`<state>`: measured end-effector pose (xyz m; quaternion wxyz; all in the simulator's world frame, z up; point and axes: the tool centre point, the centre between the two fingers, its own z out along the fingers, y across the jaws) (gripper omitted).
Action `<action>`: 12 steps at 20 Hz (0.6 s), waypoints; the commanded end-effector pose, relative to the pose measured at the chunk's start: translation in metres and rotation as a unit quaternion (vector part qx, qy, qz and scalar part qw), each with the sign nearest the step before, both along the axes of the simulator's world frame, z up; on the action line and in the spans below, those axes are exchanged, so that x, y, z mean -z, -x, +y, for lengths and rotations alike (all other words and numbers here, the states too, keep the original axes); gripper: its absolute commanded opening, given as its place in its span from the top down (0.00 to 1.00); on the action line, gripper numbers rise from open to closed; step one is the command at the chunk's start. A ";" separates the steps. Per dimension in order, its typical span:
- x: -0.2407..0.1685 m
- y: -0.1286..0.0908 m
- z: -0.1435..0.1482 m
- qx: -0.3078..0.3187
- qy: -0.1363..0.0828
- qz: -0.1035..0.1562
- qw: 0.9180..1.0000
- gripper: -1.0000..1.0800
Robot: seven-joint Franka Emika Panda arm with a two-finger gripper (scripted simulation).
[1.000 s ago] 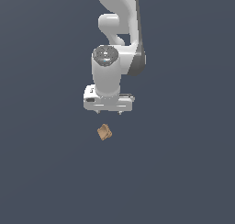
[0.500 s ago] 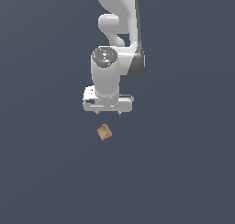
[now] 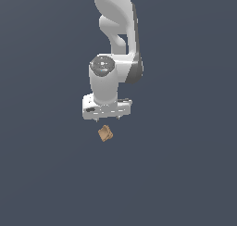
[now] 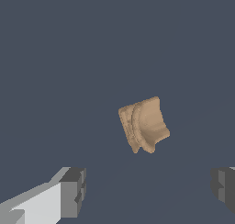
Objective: Pick up the object and move it to a goal position.
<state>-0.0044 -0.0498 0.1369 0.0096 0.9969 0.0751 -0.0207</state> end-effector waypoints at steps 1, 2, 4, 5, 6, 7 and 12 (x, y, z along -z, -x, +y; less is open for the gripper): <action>0.008 -0.004 -0.003 -0.027 -0.002 -0.002 1.000 0.04; 0.012 -0.005 -0.005 -0.040 -0.003 -0.004 0.999 0.04; 0.018 -0.009 -0.007 -0.064 -0.005 -0.006 0.998 0.04; 0.022 -0.010 -0.009 -0.074 -0.006 -0.007 0.997 0.04; 0.025 -0.011 -0.010 -0.085 -0.007 -0.008 0.996 0.04; 0.028 -0.013 -0.011 -0.094 -0.008 -0.009 0.995 0.04; 0.039 -0.017 -0.015 -0.133 -0.011 -0.014 0.991 0.04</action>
